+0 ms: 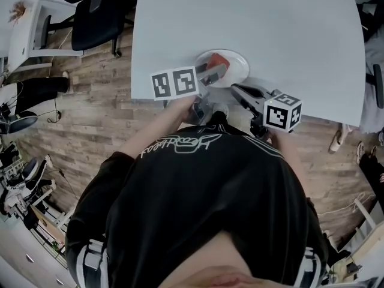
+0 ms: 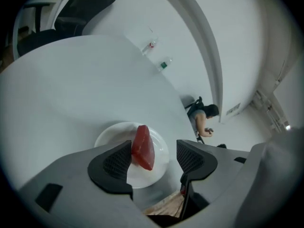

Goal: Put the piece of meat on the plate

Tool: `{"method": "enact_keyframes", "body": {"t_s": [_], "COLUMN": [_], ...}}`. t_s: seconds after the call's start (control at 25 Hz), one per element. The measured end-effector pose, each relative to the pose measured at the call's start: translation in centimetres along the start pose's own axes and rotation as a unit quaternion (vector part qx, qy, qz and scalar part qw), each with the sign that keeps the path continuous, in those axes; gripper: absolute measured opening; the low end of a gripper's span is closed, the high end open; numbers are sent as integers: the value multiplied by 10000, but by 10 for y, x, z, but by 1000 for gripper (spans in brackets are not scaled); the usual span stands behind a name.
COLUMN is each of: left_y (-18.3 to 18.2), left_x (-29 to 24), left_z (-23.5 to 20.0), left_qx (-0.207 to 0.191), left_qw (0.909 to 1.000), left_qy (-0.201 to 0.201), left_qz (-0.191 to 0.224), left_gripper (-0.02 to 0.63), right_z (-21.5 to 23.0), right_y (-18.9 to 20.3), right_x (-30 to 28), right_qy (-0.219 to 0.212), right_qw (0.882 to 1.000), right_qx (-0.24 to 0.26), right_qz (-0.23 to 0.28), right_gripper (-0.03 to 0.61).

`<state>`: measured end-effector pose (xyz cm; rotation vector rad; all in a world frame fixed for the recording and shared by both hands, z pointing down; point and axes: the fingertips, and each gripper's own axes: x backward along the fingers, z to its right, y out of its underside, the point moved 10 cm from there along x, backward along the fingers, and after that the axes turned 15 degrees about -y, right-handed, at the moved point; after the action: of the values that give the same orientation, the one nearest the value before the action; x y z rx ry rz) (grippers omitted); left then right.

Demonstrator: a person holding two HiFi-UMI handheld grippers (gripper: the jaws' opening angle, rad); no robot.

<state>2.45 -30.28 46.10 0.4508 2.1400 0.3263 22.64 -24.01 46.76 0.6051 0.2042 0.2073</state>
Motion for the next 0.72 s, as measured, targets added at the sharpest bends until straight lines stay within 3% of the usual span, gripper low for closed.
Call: {"method": "enact_keyframes", "body": {"t_s": [0.12, 0.28, 0.4, 0.72], "left_y": [4, 10, 11, 26], "left_x": [0, 2, 7, 31], "left_z": [-4, -10, -12, -10], "left_qx": [-253, -290, -650, -740], "left_qw": [9994, 9985, 9959, 9972], "left_qy": [-230, -462, -617, -33], "left_qz": [-3, -66, 80, 16], "left_gripper": [299, 299, 299, 287], "right_z": [-3, -9, -14, -34], "right_y": [4, 9, 15, 29], "right_x": [3, 4, 5, 4], "right_qy": [34, 77, 128, 297], "right_qw": [10000, 9999, 9997, 9991], "right_qx": [2, -30, -44, 116], "right_qz": [61, 130, 187, 293], "right_gripper": [14, 14, 14, 14]}}
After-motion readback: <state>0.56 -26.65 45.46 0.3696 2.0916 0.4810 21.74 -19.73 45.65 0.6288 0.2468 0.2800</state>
